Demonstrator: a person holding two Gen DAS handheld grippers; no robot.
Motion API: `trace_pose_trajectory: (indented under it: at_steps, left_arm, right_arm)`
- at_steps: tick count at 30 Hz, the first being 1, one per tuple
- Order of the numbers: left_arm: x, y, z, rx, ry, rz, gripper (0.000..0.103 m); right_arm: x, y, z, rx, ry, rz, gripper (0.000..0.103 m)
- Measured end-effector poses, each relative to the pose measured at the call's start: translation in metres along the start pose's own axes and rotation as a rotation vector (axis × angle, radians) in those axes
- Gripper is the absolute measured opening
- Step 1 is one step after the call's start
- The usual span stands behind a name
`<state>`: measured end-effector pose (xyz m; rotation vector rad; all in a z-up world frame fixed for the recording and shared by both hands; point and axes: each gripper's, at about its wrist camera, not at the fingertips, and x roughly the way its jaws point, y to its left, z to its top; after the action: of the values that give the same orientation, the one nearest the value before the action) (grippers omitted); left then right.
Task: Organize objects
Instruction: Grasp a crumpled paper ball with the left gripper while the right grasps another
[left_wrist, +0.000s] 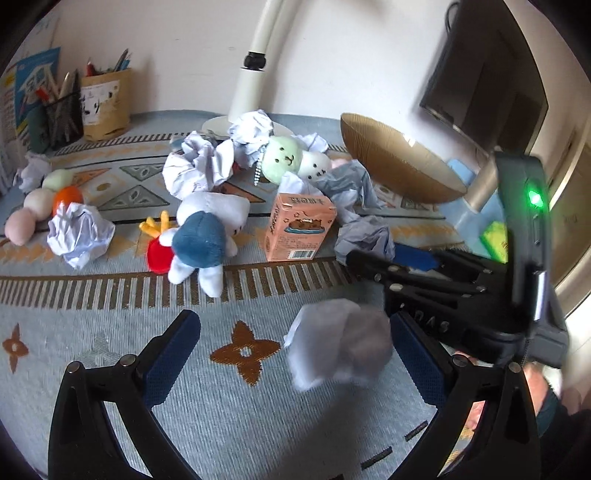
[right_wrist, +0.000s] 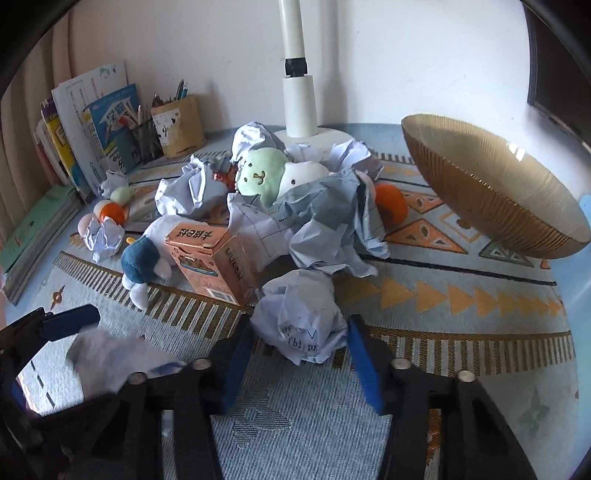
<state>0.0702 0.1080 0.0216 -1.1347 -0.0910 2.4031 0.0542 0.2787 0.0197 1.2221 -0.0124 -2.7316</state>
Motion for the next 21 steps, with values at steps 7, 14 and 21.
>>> trace_pose_trajectory:
  at_steps: [7, 14, 21]
  left_arm:
    - [0.015, -0.009, -0.006, 0.044, 0.113, -0.009, 0.055]
    - [-0.001, -0.014, -0.021, 0.043, 0.122, 0.05, 0.085]
    - [-0.018, -0.006, -0.043, 0.016, 0.133, 0.117, 0.086]
  right_arm:
    - [-0.016, -0.017, -0.001, 0.089, -0.056, 0.084, 0.044]
    - [-0.042, -0.041, -0.019, 0.146, -0.062, 0.159, 0.044]
    - [-0.046, -0.053, -0.027, 0.126, -0.024, 0.183, 0.045]
